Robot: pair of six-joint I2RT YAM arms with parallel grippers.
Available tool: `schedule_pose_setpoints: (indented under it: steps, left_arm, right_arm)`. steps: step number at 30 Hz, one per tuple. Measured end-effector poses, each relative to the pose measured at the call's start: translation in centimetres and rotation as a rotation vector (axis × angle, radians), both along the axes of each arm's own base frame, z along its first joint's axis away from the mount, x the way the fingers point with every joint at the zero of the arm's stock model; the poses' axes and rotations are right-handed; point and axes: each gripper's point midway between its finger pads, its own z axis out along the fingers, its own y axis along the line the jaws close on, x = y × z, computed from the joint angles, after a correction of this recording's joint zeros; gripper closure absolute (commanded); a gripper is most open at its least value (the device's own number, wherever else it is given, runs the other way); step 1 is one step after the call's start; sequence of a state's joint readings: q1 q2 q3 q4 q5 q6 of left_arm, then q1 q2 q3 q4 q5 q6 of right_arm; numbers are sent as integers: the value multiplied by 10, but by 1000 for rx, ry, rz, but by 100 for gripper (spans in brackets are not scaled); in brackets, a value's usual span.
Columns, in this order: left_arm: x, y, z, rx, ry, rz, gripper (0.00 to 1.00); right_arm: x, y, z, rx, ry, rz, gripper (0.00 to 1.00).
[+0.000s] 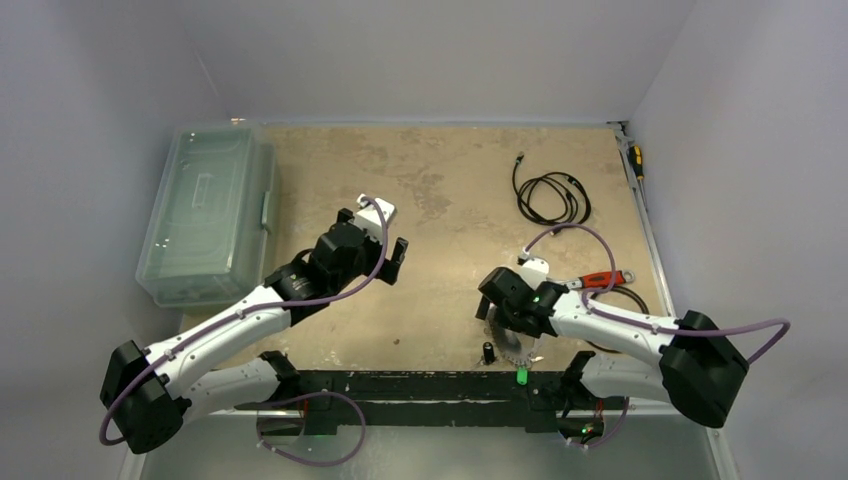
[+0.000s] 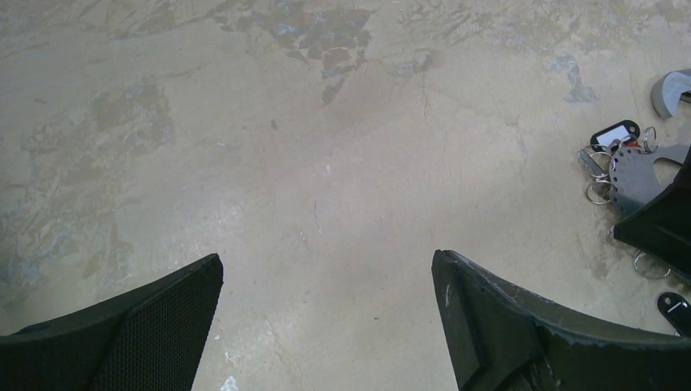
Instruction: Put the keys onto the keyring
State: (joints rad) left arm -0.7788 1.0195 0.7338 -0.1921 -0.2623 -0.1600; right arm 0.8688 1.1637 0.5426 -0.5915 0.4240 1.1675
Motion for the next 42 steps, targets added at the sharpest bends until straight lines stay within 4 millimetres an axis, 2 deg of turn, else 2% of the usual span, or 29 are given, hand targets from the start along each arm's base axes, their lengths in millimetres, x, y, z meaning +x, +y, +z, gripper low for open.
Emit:
schedule_pose_setpoints:
  steps: [3,6,10,12,14,18,19,26,27,29,31,34,36,39,42]
  left_arm:
    - [-1,-2,-1,-5,8,-8,1]
    - [-3,-2,-2,-3,14,-13,1]
    - [-3,-2,0,-5,14,-16,1]
    - [-3,-3,2,-7,12,-16,1]
    - [-3,-2,4,-10,8,-16,1]
    - [-4,0,10,-20,-6,-13,1]
    - [-4,1,13,-23,-13,-11,1]
    - [-3,5,16,-14,-31,-1,1]
    - [-2,6,17,-14,-33,1,1]
    - [-2,7,18,-15,-38,6,1]
    - [-2,9,22,-20,-48,12,1]
    - [-1,16,31,-34,-74,34,1]
    - [1,23,39,-46,-97,61,1]
    - [4,38,52,-64,-138,119,1]
    - [8,59,65,-75,-185,209,2]
  right_arm:
    - [-1,1,0,-9,5,33,1]
    - [-2,2,-1,-23,16,66,5]
    - [4,9,-5,-86,56,129,20]
    - [11,18,-8,-110,76,166,34]
    - [17,28,-9,-111,83,189,56]
    - [23,34,-9,-117,75,210,93]
    - [23,33,-9,-121,75,213,97]
    - [19,28,0,-135,85,212,100]
    - [17,26,5,-138,91,214,100]
    - [20,30,26,-115,70,221,100]
    - [29,43,57,-55,11,235,100]
    - [45,76,115,118,-126,281,100]
    - [50,99,144,249,-207,328,100]
    - [53,136,165,409,-266,416,100]
    - [58,181,169,550,-284,520,100]
